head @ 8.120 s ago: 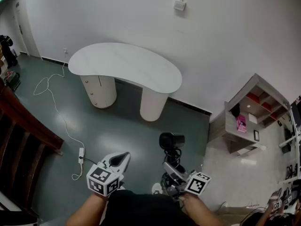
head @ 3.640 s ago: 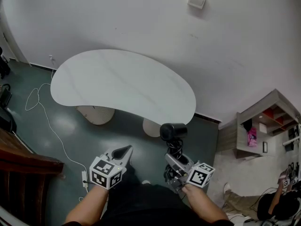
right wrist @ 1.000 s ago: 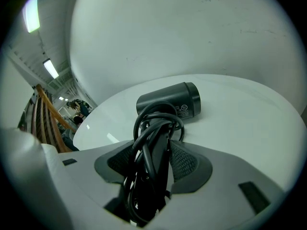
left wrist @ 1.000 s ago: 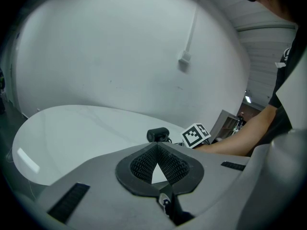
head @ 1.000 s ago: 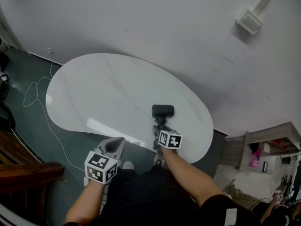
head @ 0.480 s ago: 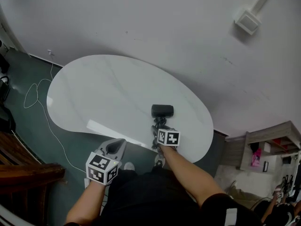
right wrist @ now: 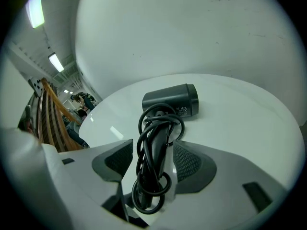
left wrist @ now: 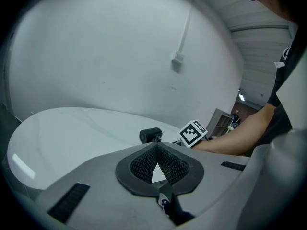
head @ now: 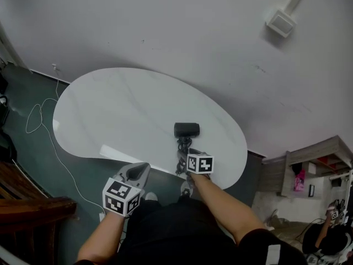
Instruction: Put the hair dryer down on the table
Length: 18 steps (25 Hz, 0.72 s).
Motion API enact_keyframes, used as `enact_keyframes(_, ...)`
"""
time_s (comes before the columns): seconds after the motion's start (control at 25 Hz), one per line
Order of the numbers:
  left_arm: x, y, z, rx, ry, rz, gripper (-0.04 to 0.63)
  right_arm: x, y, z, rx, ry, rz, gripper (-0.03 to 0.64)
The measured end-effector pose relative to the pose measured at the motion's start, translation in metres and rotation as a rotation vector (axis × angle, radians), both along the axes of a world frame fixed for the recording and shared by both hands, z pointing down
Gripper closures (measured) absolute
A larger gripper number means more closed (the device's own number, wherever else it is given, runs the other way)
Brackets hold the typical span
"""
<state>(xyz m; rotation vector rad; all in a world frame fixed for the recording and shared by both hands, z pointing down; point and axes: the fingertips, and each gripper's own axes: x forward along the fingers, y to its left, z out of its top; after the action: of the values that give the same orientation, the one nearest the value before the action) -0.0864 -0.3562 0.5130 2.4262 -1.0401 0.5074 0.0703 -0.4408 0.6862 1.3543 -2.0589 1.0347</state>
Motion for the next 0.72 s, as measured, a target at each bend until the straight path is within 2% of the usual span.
enact_keyframes(0.12, 0.005, 0.003, 0.000, 0.005, 0.003, 0.034, 0.584, 0.002, 0.013, -0.013, 0.016, -0.049, 0.017, 0.377)
enact_keyframes(0.24, 0.010, 0.006, -0.001, 0.010, 0.005, 0.074, 0.584, 0.001, 0.026, -0.038, 0.077, -0.106, 0.035, 0.381)
enact_keyframes(0.32, 0.013, 0.009, -0.002, 0.014, 0.008, 0.104, 0.584, -0.001, 0.035, -0.062, 0.144, -0.151, 0.048, 0.422)
enact_keyframes(0.48, 0.018, 0.014, -0.006, 0.024, 0.010, 0.172, 0.584, -0.010, 0.057, -0.116, 0.285, -0.256, 0.052, 0.585)
enact_keyframes(0.52, 0.020, 0.016, -0.007, 0.028, 0.010, 0.188, 0.584, -0.012, 0.064, -0.129, 0.318, -0.272, 0.045, 0.605)
enact_keyframes(0.72, 0.026, 0.022, -0.013, 0.054, 0.015, 0.237, 0.584, -0.022, 0.095, -0.177, 0.416, -0.327, 0.000, 0.609)
